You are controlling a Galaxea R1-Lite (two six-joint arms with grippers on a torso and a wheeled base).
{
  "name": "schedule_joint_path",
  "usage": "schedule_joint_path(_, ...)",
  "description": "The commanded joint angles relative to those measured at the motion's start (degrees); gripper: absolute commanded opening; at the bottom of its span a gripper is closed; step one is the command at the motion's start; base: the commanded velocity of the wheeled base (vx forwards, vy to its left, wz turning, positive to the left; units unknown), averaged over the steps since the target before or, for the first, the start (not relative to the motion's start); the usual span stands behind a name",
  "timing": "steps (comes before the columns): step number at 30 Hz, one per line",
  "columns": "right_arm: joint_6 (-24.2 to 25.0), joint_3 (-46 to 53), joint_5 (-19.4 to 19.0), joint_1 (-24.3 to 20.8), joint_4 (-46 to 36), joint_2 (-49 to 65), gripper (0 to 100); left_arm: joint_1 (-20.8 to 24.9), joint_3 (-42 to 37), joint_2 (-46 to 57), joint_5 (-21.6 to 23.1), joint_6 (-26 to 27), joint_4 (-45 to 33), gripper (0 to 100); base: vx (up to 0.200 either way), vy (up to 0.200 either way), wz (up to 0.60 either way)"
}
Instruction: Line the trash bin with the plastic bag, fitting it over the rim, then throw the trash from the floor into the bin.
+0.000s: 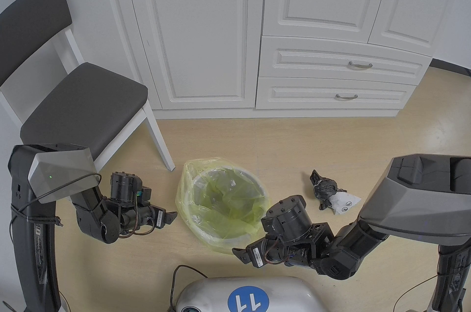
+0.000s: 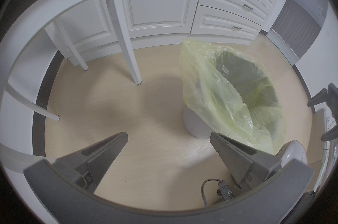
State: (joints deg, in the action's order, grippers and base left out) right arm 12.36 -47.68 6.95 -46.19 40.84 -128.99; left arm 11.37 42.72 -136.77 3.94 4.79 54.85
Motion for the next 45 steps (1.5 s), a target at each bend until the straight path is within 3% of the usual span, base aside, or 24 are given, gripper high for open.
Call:
schedule_joint_path(1, -0.06, 0.22, -0.01, 0.22, 0.03, 1.37, 100, -0.39, -0.62, 1.15, 0.02, 0.04, 0.26, 100, 0.0, 0.0, 0.0)
schedule_joint_path(7, -0.14, -0.05, -0.01, 1.1, 0.03, 2.16, 100, 0.23, -4.4, 8.71, 5.29, -0.31, -0.35, 100, 0.0, 0.0, 0.0)
schedule_joint_path(12, -0.32, -0.05, -0.01, 1.72, 0.03, 2.51, 100, 3.48, -4.13, 7.39, 5.73, -2.24, 0.09, 100, 0.0, 0.0, 0.0)
schedule_joint_path(14, -1.37, -0.49, -0.01, 2.95, 0.03, 1.11, 100, 7.0, -2.46, 4.05, 5.29, -7.25, 0.61, 100, 0.0, 0.0, 0.0)
schedule_joint_path(17, -2.08, -0.84, -0.01, 4.09, 0.56, -0.3, 100, 8.75, -0.88, 2.38, 5.12, -11.47, 1.4, 100, 0.0, 0.0, 0.0)
schedule_joint_path(22, -2.17, -1.19, -0.09, 4.88, 1.96, -1.09, 100, 9.72, 1.93, -0.26, 3.53, -14.81, 1.32, 100, 0.0, 0.0, 0.0)
schedule_joint_path(45, -3.31, -0.84, -0.71, 5.32, 2.14, -1.53, 100, 8.84, 3.43, -2.36, 1.95, -14.99, 0.53, 100, 0.0, 0.0, 0.0)
